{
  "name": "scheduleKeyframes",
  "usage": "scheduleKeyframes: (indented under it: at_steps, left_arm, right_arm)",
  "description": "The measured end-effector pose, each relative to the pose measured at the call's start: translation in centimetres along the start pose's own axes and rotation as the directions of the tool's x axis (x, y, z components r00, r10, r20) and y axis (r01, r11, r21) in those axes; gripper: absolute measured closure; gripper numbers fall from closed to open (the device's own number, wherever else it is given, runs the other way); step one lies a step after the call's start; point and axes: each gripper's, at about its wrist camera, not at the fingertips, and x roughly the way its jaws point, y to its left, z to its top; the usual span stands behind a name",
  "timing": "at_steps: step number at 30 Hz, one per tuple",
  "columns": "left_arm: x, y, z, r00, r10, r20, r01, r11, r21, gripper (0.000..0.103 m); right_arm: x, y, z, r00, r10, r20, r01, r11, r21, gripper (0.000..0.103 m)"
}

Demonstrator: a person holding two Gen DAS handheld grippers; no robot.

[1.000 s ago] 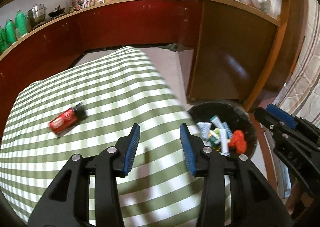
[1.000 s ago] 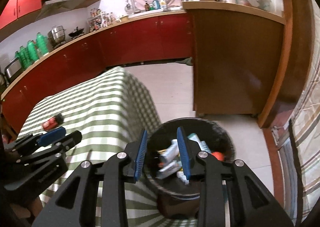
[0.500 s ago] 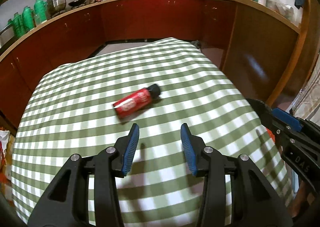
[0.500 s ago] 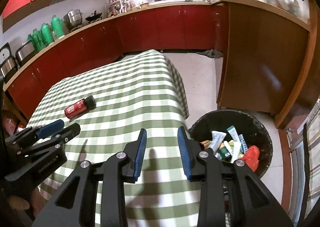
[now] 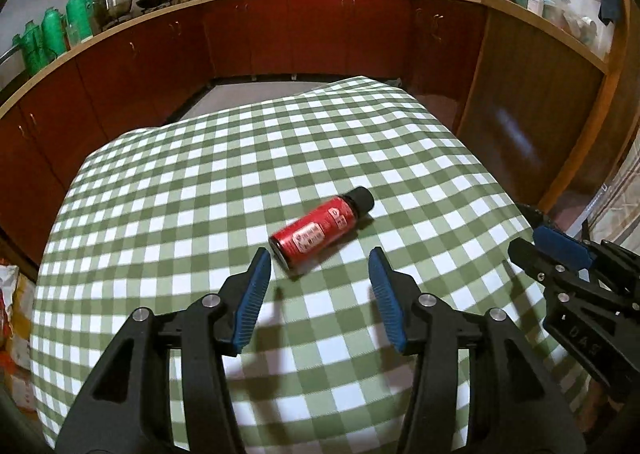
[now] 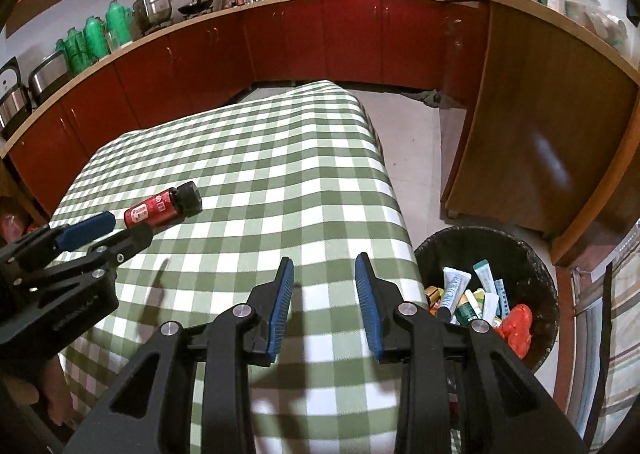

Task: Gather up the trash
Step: 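Move the open left tool back over the small red bottle, then close the left tool around the small red bottle, then carry the red bottle with the left tool over the black bin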

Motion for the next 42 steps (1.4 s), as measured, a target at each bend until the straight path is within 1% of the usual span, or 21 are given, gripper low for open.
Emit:
scheduleKeyframes:
  at_steps: [4, 9, 13, 14, 15, 16, 17, 18, 20, 23, 27, 34, 42]
  left_arm:
    - [1.0, 0.1, 0.9, 1.0, -0.002, -0.006, 0.002, 1.0, 0.02, 0.049]
    - [2.3, 0.1, 1.5, 1.0, -0.001, -0.026, 0.002, 0.999, 0.038, 0.047]
    - [3.3, 0.1, 1.8, 0.999, -0.022, -0.039, 0.024, 0.998, 0.052, 0.047]
    - [3.5, 0.0, 1.9, 0.999, -0.022, -0.043, 0.025, 0.998, 0.057, 0.049]
    - [3.7, -0.1, 1.9, 0.999, -0.024, -0.046, 0.027, 0.998, 0.062, 0.056]
    - [4.0, -0.1, 1.9, 0.997, -0.039, -0.06, 0.043, 0.997, 0.064, 0.06]
    - [4.2, 0.0, 1.8, 0.996, -0.054, -0.065, 0.058, 0.996, 0.063, 0.069]
    - [4.2, -0.1, 1.9, 0.995, -0.07, -0.064, 0.074, 0.995, 0.063, 0.074]
    - [4.3, -0.4, 1.8, 0.996, -0.067, -0.062, 0.073, 0.994, 0.084, 0.074]
    - [4.3, -0.4, 1.8, 0.995, -0.082, -0.061, 0.088, 0.992, 0.089, 0.075]
    - [3.8, -0.3, 1.6, 0.996, -0.077, -0.038, 0.08, 0.993, 0.082, 0.075]
    - [2.3, -0.7, 0.8, 0.997, -0.076, -0.02, 0.077, 0.995, 0.07, 0.076]
    - [1.0, -1.0, -0.4, 0.996, -0.083, -0.016, 0.084, 0.996, 0.034, 0.076]
  right_arm:
    - [0.8, 0.1, 0.6, 1.0, 0.003, -0.017, -0.003, 1.0, -0.001, 0.07]
    - [1.6, 0.6, 1.5, 1.0, 0.0, -0.027, 0.0, 1.0, -0.018, 0.065]
    - [2.0, 0.8, 1.9, 1.0, 0.0, -0.03, 0.0, 1.0, -0.024, 0.064]
    - [2.0, 0.8, 1.9, 1.0, 0.0, -0.03, -0.001, 1.0, -0.024, 0.063]
    - [2.1, 0.7, 2.0, 1.0, 0.0, -0.031, -0.001, 1.0, -0.023, 0.063]
    - [2.1, 0.7, 2.0, 0.999, 0.001, -0.032, -0.002, 1.0, -0.022, 0.062]
    - [2.2, 0.7, 2.0, 0.999, 0.0, -0.032, -0.001, 1.0, -0.022, 0.062]
    - [2.2, 0.7, 1.9, 0.999, 0.0, -0.034, -0.001, 1.0, -0.021, 0.062]
    - [2.2, 0.7, 2.0, 0.999, 0.003, -0.034, -0.003, 1.0, -0.018, 0.061]
    - [2.3, 0.7, 2.0, 0.999, 0.003, -0.033, -0.004, 1.0, -0.017, 0.061]
    - [2.1, 0.5, 2.0, 1.0, 0.005, -0.027, -0.006, 1.0, -0.008, 0.061]
    - [1.4, -0.1, 1.4, 1.0, 0.009, -0.02, -0.009, 1.0, 0.009, 0.061]
    - [-0.1, -1.3, 0.5, 1.0, 0.007, -0.006, -0.007, 0.999, 0.032, 0.061]
